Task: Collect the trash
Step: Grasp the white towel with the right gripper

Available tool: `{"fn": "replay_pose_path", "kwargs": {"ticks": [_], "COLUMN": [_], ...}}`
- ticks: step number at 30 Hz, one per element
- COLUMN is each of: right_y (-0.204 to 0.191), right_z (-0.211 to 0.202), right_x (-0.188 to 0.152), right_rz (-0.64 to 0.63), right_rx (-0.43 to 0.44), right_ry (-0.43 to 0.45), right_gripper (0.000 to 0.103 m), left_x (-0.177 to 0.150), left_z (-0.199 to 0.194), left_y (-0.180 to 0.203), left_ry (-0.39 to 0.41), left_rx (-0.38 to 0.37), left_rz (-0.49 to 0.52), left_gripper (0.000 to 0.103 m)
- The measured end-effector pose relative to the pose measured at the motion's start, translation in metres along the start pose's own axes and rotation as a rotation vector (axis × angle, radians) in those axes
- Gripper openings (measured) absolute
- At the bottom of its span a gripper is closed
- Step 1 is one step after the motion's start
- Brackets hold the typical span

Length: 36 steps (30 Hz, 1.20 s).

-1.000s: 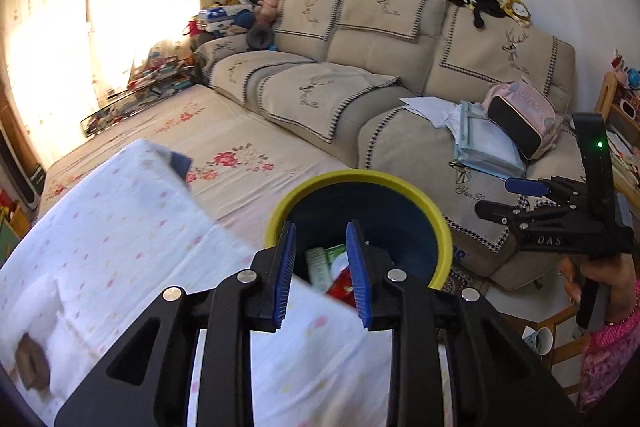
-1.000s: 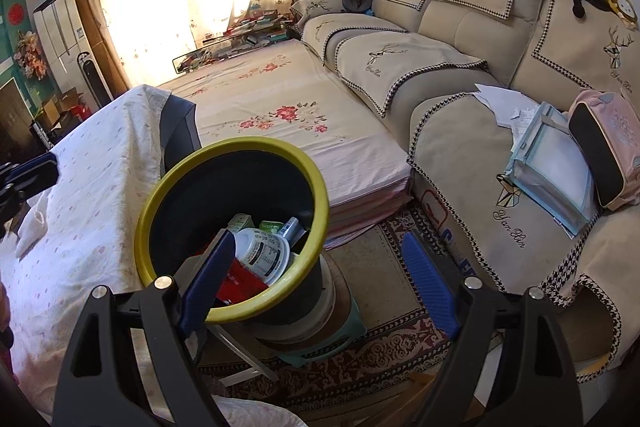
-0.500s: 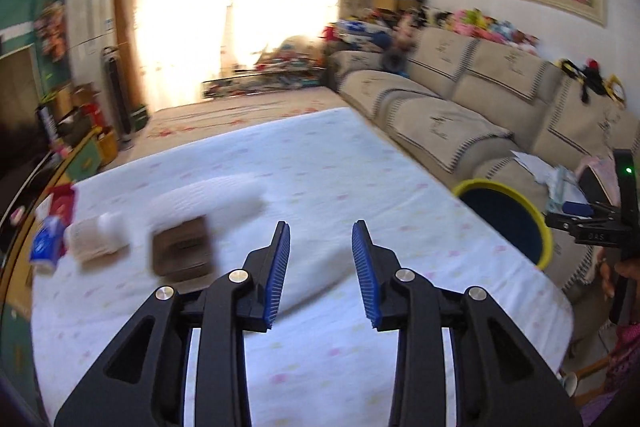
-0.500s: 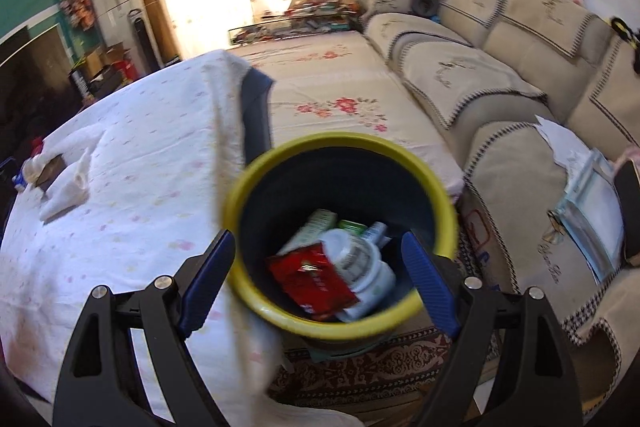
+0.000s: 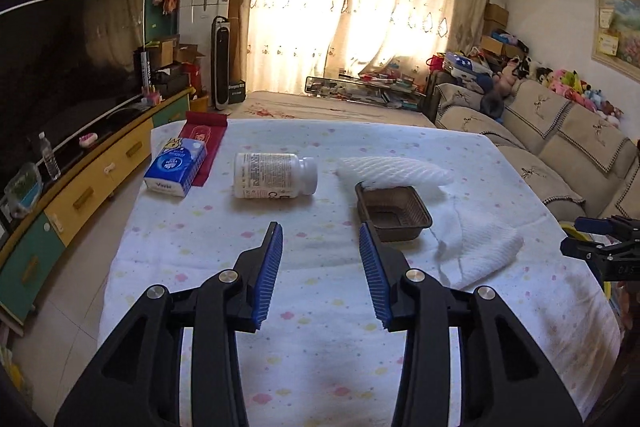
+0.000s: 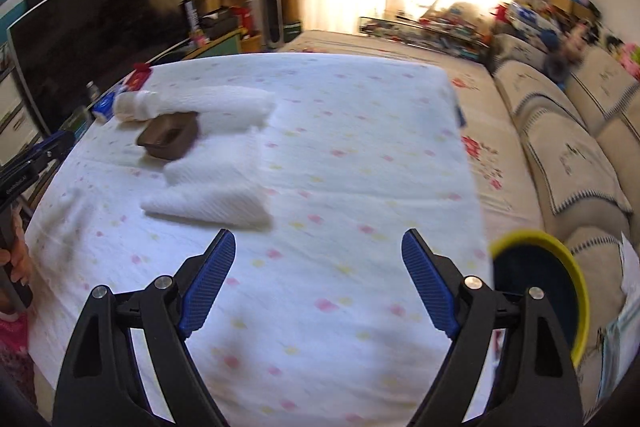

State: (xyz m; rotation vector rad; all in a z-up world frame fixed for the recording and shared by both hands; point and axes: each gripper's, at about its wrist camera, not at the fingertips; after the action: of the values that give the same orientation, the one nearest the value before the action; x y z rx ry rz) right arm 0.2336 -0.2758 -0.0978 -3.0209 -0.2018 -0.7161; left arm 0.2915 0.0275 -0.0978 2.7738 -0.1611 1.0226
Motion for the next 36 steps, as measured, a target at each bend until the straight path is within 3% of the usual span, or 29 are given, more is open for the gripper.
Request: {"fn": "replay_pose_path", "kwargs": {"ticks": [4,9,17,18,21,22,23,26,36], "right_y": [-0.031,-0.059,-0.077,-0.078,-0.077,-0.076,-0.074,-0.07,-0.037], "right_z": [0.017,0.051,0.076,0.077,0.078,0.078,0.076,0.066,-0.001], "right_x": [0.031,0.056,0.053,0.052,0.052,0.051,0.05,0.047,0.024], "right_rz": [-0.08,-0.145,-0.19,-0.195,-0.184,-0.176,-0.165,-0.144,-0.051], "right_rx": [-0.012,-0.042,-0.03,-0.027,0.021,0.032,0.046,0.068,0.141], "right_ry": [-0.001,-0.056,-0.098,-0.103,-0.113,-0.113,-0.111,-0.093,0.026], "right_gripper": [0.081,0.081,0.079,0.076,0.051,0.031,0.019,0.011,0.01], "left_x": [0.0,-0.006,-0.005,-0.006,-0.007,-0.008,-0.007,-0.008,-0.009], "left_z": [0.0,-0.003,0.001,0.002,0.004,0.004,0.004,0.006,0.008], "left_y": [-0.002,0.012,0.015,0.015,0.015,0.016,0.016,0.017,0.02], "left_ry": [0.004,0.009,-0.008,-0.01,-0.012,-0.014,-0.016,-0.02,-0.024], "left_rx": [-0.035,-0.019,-0.025,-0.027,-0.021,-0.02,-0.019,-0.015,-0.004], "left_rz": [-0.029,0.007,0.011,0.011,0.015,0.017,0.019,0.024,0.037], "left_gripper": [0.045,0.049,0.051,0.051,0.051,0.051,0.052,0.052,0.054]}}
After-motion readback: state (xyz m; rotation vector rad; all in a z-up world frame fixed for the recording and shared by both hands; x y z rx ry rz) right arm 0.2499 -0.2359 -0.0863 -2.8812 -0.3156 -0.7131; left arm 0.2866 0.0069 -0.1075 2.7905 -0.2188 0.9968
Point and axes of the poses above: each gripper's, at about its wrist camera, not at the fingertips, and z roughly the way its jaws point, y to its right, x to its top, and after that the axes turned 15 degrees about -y, right-handed
